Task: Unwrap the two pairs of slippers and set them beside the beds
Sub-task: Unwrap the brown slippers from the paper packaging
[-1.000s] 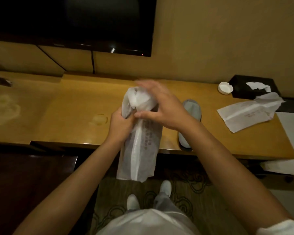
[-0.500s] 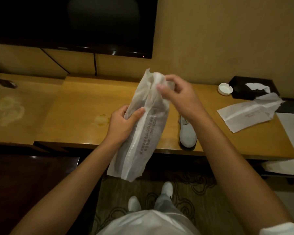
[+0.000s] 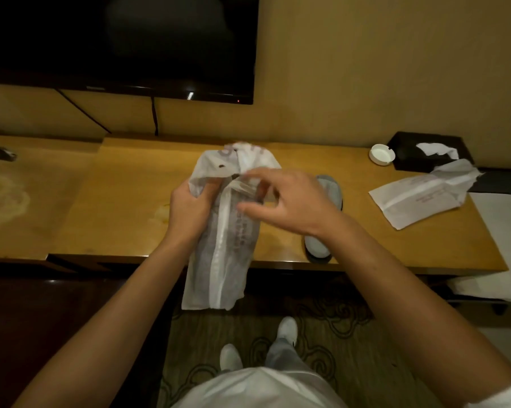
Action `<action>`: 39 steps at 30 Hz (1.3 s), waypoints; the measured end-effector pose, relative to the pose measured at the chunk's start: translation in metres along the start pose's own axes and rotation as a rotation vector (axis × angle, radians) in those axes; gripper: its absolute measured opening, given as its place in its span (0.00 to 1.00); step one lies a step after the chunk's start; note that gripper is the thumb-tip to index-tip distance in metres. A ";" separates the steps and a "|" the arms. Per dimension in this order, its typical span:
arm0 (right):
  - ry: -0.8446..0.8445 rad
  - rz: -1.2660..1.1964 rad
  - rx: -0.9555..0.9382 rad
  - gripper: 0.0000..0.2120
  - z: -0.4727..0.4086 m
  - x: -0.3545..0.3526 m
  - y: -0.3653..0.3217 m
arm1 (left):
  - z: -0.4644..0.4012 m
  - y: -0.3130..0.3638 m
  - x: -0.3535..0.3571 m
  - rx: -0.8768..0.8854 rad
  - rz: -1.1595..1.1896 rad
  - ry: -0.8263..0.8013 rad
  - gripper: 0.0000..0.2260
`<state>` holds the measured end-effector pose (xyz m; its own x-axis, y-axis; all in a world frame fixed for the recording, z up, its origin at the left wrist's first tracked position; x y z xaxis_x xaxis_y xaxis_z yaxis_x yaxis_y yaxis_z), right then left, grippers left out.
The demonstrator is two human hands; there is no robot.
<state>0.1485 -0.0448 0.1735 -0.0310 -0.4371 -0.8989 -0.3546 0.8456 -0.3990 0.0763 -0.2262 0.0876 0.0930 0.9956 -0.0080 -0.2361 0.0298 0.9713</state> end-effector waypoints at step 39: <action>-0.037 -0.300 0.245 0.20 -0.022 0.002 0.008 | 0.019 0.012 0.006 0.188 -0.207 -0.307 0.17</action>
<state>0.1246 -0.0454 0.1722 0.0751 -0.6685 -0.7399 -0.1095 0.7320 -0.6725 0.0924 -0.2219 0.1033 0.4107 0.8968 -0.1642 -0.0044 0.1821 0.9833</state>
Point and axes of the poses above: each hand's wrist, its own z-axis away from the middle knuckle, its own x-axis out of the palm, y = z × x, the point moved 2 cm from there along -z, towards the middle knuckle, and after that the axes turned 11 degrees about -x, right-handed, at the moved point
